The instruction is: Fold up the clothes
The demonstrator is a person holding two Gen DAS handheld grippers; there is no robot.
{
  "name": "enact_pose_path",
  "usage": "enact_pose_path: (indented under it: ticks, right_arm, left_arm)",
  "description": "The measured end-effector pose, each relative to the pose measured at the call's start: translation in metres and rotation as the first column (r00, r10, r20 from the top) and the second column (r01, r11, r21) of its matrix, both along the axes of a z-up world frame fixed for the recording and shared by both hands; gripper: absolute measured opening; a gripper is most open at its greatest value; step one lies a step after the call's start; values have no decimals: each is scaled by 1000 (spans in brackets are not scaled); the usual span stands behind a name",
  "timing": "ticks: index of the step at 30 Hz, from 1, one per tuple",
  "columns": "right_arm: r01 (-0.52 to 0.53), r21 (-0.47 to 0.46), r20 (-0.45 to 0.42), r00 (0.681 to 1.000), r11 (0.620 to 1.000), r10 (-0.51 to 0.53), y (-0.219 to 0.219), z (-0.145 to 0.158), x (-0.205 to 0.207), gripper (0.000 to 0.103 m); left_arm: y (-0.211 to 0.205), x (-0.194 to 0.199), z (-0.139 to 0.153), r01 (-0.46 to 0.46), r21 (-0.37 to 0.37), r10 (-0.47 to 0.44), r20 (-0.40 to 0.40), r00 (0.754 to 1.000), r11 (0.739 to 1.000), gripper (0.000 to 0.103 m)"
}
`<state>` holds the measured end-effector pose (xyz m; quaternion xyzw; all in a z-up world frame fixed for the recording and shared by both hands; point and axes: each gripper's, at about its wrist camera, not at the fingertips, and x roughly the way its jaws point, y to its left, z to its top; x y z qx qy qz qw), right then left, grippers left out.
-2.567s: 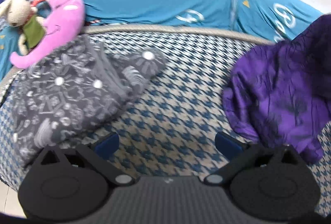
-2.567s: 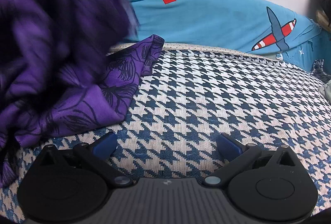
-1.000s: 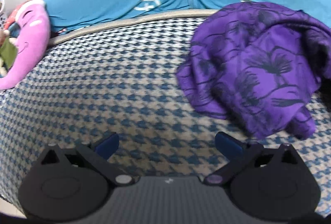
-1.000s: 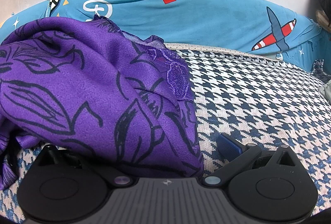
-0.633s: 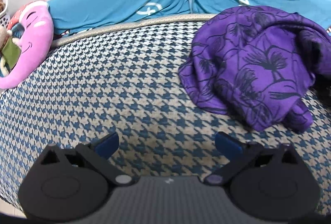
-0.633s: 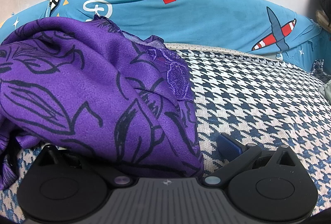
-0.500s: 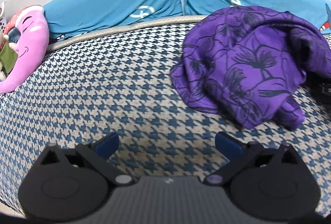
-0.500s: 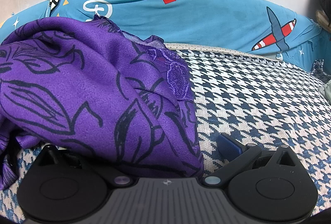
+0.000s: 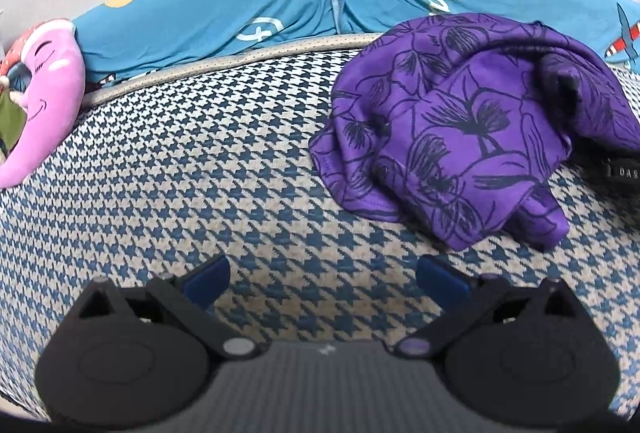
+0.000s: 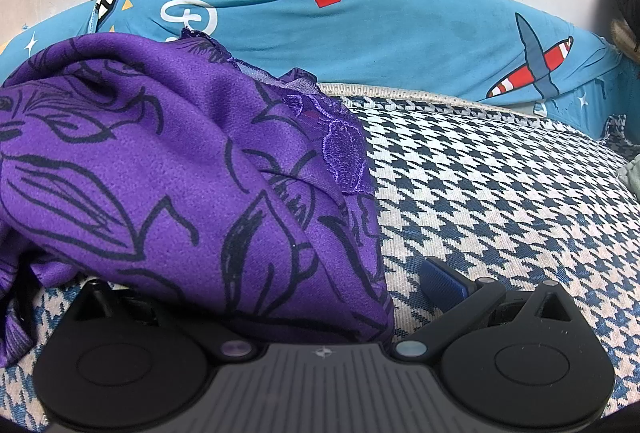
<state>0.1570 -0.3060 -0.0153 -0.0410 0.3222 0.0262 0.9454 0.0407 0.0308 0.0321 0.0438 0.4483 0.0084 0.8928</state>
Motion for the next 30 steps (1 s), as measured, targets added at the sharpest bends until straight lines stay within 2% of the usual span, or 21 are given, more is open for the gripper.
enact_pose_path:
  ticks: [6, 17, 30]
  right_arm:
    - [0, 0, 0, 1000, 1000, 0, 0, 0, 0, 103]
    - [0, -1, -1, 1000, 1000, 0, 0, 0, 0, 103]
    - [-15, -9, -19, 1000, 1000, 15, 0, 3, -9, 103]
  left_arm:
    - [-7, 6, -1, 13, -31, -13, -5, 1000, 999, 103]
    - [-32, 19, -20, 50, 17, -49, -30, 998, 999, 103]
    - [-35, 38, -43, 3, 47, 1, -77, 997, 999, 103]
